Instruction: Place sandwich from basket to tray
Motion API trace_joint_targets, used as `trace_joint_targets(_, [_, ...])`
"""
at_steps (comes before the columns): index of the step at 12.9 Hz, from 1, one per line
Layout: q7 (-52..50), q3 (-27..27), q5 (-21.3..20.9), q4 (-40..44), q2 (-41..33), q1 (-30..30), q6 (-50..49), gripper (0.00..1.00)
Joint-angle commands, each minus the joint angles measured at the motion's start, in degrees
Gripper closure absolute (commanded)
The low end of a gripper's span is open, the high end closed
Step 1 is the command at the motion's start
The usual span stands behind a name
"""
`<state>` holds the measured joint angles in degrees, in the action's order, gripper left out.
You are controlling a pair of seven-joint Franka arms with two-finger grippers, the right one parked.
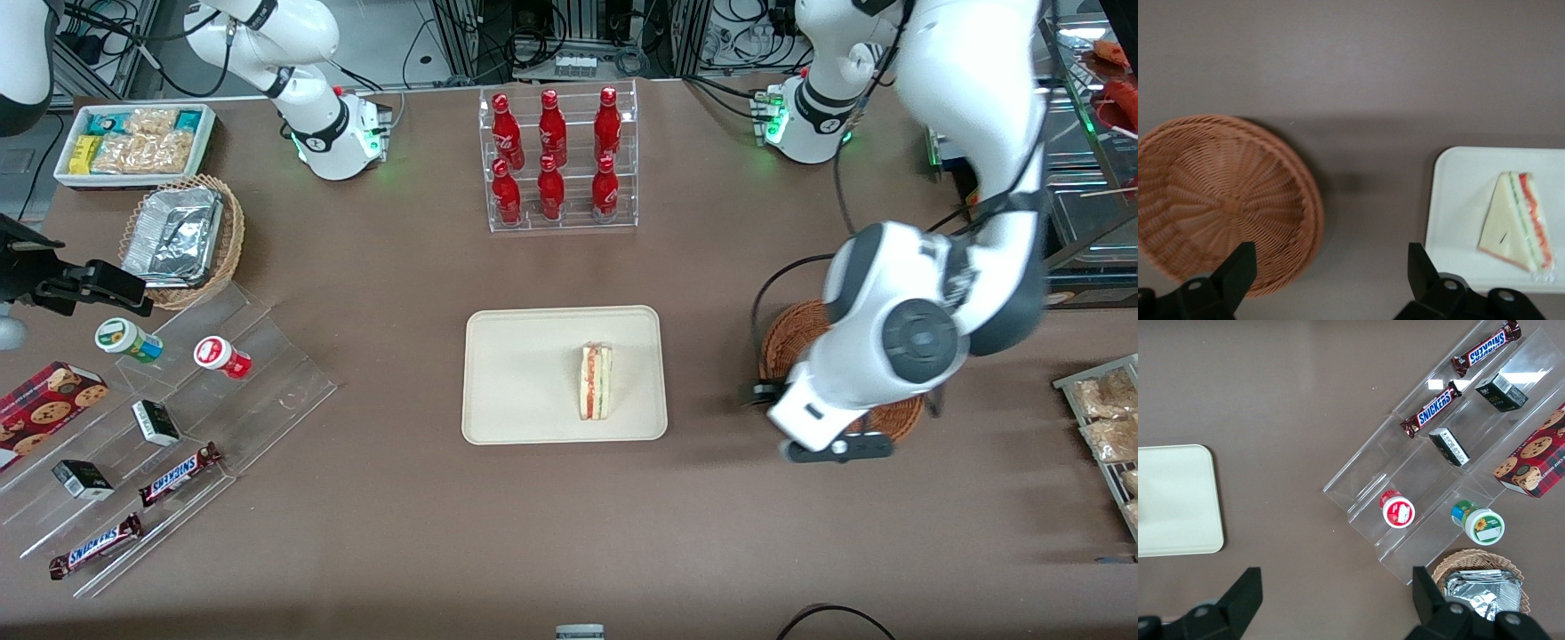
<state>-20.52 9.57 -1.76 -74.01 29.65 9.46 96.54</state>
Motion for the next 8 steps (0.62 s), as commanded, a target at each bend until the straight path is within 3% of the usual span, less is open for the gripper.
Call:
trace_joint_targets(1, [1.6, 0.4, 0.7, -1.9, -4.7, -1.8, -3.4, 0.0])
trace_joint_targets(8, [9.1, 0.2, 0.3, -17.7, -25.0, -8.6, -7.5, 0.0])
